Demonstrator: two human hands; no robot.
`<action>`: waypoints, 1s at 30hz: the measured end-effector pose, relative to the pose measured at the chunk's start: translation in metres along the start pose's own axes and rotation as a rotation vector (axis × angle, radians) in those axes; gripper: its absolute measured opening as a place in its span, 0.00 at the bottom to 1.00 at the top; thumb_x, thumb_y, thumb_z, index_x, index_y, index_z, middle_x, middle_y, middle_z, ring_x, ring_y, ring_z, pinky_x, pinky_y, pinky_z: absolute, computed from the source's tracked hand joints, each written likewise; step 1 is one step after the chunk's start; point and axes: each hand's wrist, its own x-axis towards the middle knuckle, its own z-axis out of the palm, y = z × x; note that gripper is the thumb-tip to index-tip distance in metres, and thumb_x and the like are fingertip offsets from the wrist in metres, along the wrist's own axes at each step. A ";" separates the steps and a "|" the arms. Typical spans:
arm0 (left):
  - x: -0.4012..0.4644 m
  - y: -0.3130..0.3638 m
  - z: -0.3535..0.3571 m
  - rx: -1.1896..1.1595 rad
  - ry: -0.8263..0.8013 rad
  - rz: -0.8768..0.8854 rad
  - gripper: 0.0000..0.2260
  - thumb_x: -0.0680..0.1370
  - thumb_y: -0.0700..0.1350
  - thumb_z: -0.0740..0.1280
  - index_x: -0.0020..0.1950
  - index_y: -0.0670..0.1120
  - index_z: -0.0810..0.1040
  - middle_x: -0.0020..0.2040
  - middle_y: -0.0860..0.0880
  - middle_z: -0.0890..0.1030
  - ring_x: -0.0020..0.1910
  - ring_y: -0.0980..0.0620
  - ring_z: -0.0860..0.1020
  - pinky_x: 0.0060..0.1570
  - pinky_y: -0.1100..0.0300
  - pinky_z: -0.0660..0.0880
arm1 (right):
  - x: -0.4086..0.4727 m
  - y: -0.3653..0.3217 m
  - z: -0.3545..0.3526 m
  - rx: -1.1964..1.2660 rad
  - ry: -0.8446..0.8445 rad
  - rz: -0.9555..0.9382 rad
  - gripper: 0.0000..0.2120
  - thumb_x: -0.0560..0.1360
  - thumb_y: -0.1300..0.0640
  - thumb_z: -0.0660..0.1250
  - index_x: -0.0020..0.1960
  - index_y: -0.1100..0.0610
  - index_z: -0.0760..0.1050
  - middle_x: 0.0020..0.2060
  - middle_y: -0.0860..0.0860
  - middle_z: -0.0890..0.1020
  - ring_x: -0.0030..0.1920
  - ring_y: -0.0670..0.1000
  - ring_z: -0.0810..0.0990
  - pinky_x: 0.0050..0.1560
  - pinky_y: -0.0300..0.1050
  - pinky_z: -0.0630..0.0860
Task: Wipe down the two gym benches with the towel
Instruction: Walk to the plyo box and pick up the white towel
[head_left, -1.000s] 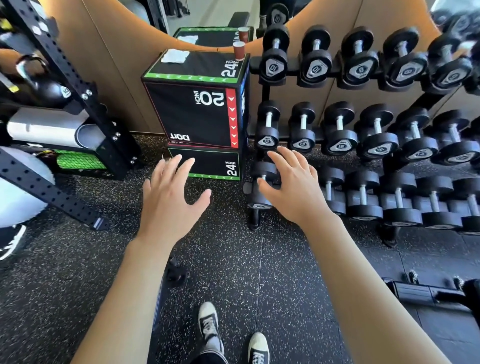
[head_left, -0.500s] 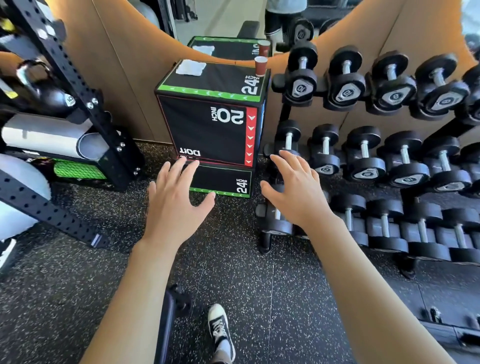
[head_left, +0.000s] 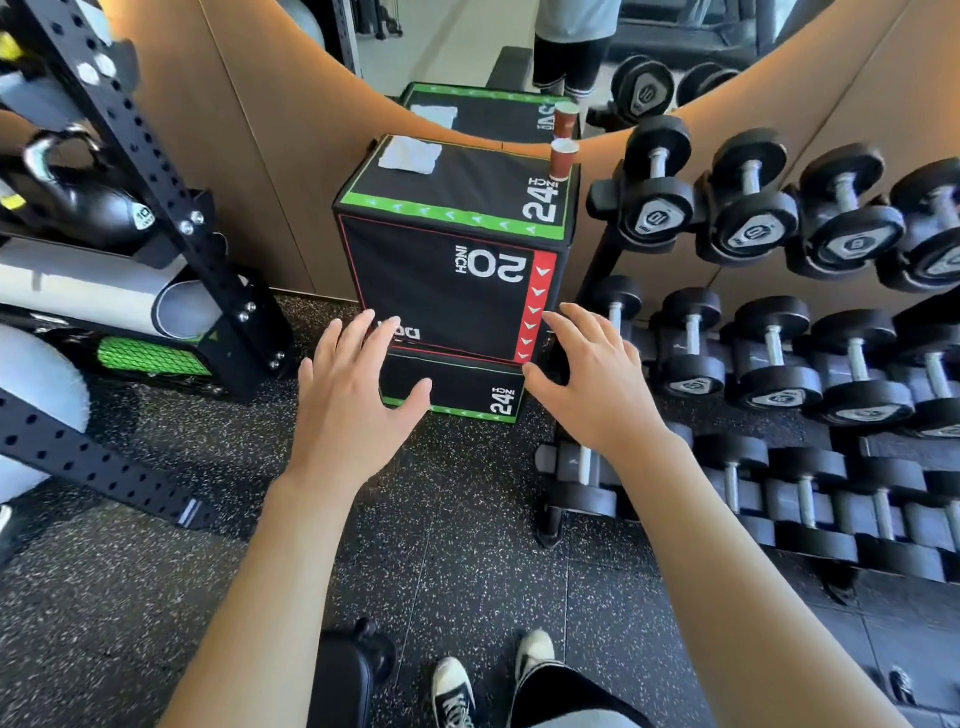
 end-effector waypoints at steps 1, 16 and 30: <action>0.009 -0.003 0.002 -0.002 -0.001 -0.002 0.32 0.80 0.62 0.65 0.82 0.53 0.65 0.83 0.50 0.63 0.84 0.44 0.56 0.77 0.31 0.61 | 0.009 0.001 0.003 -0.003 0.001 -0.001 0.32 0.79 0.38 0.62 0.79 0.50 0.64 0.78 0.48 0.65 0.79 0.52 0.59 0.75 0.61 0.61; 0.190 -0.023 0.046 0.087 0.002 -0.026 0.31 0.80 0.61 0.66 0.81 0.52 0.66 0.83 0.50 0.65 0.83 0.43 0.58 0.76 0.32 0.62 | 0.203 0.041 0.055 0.012 -0.027 -0.028 0.33 0.77 0.35 0.61 0.77 0.49 0.67 0.77 0.49 0.67 0.78 0.56 0.62 0.74 0.63 0.63; 0.346 -0.011 0.067 0.104 0.020 -0.074 0.31 0.81 0.60 0.67 0.81 0.52 0.66 0.83 0.50 0.64 0.83 0.43 0.57 0.77 0.37 0.61 | 0.369 0.078 0.077 0.093 -0.053 -0.098 0.31 0.77 0.35 0.58 0.76 0.48 0.67 0.77 0.48 0.67 0.77 0.56 0.63 0.73 0.64 0.64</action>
